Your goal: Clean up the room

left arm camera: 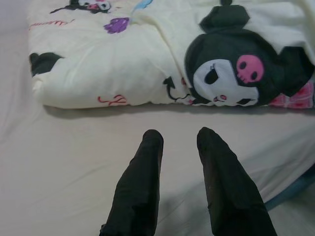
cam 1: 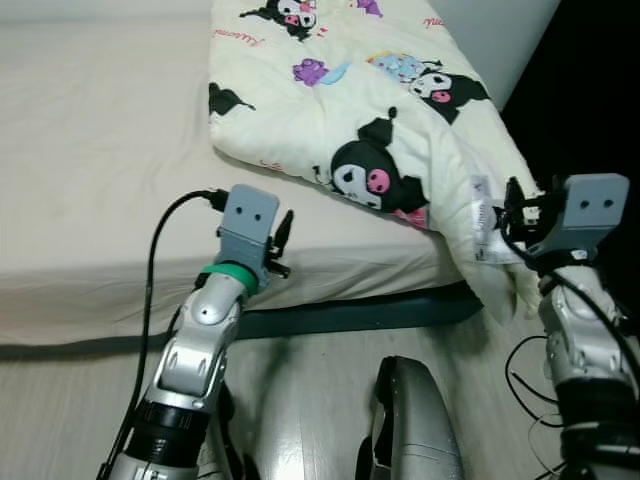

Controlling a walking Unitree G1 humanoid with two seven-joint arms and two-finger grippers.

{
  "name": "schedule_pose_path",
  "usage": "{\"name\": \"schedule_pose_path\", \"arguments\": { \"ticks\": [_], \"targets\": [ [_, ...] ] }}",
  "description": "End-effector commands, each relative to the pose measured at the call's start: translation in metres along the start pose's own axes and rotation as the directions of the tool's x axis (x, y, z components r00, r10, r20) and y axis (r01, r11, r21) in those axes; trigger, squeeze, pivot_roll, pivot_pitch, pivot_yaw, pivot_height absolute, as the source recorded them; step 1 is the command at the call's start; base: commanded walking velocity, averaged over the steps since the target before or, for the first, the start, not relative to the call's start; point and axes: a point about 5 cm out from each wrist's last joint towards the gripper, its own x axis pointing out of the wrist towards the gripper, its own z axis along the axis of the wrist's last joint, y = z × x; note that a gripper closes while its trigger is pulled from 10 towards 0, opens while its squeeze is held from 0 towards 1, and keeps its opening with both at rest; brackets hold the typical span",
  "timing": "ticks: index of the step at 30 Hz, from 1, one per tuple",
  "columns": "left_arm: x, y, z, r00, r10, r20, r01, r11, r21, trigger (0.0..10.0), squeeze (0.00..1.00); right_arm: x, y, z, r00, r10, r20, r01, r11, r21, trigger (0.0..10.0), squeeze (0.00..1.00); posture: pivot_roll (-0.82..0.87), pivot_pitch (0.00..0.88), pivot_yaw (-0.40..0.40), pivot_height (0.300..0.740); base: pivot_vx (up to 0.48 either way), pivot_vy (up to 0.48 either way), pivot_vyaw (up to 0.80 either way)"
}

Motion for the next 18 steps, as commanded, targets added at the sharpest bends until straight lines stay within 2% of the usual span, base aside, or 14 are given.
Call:
{"name": "schedule_pose_path", "arguments": {
  "ticks": [1, 4, 7, 11, 12, 18],
  "targets": [
    [-0.004, 0.004, -0.006, 0.999, 0.006, -0.032, -0.005, 1.000, 0.014, 10.0, 0.00, 0.001, -0.005, -0.006, 0.999, -0.001, -0.033, 0.002, 0.999, 0.041, 10.0, 0.00, 0.00, 0.112, 0.068, 0.421, 0.000, 0.000, 0.00],
    [-0.008, 0.012, -0.006, 0.999, 0.016, -0.045, -0.015, 1.000, 0.027, 10.0, 0.00, 0.013, -0.005, -0.007, 0.995, 0.068, -0.069, -0.056, 0.984, 0.168, 10.0, 0.00, 0.01, 0.132, 0.077, 0.417, 0.000, 0.000, 0.00],
    [-0.010, 0.015, -0.006, 0.998, 0.022, -0.050, -0.021, 0.999, 0.032, 10.0, 0.00, 0.018, -0.003, -0.006, 0.990, 0.118, -0.076, -0.099, 0.971, 0.218, 10.0, 0.00, 0.02, 0.142, 0.080, 0.417, 0.000, 0.000, 0.00],
    [-0.014, 0.015, -0.007, 0.998, 0.022, -0.063, -0.020, 0.999, 0.036, 10.0, 0.00, 0.026, 0.002, -0.003, 0.977, 0.201, -0.076, -0.176, 0.951, 0.255, 10.0, 0.00, 0.03, 0.159, 0.084, 0.417, 0.000, 0.000, 0.00],
    [-0.018, 0.014, -0.008, 0.997, 0.020, -0.074, -0.018, 0.999, 0.038, 10.0, 0.00, 0.032, 0.005, 0.003, 0.971, 0.229, -0.062, -0.207, 0.945, 0.255, 10.0, 0.00, 0.04, 0.172, 0.086, 0.417, 0.000, 0.000, 0.00],
    [-0.022, 0.014, -0.010, 0.996, 0.019, -0.084, -0.016, 0.999, 0.042, 10.0, 0.00, 0.039, 0.007, 0.008, 0.969, 0.240, -0.064, -0.218, 0.945, 0.245, 10.0, 0.00, 0.06, 0.170, 0.086, 0.417, 0.000, 0.000, 0.00]
  ]
}}
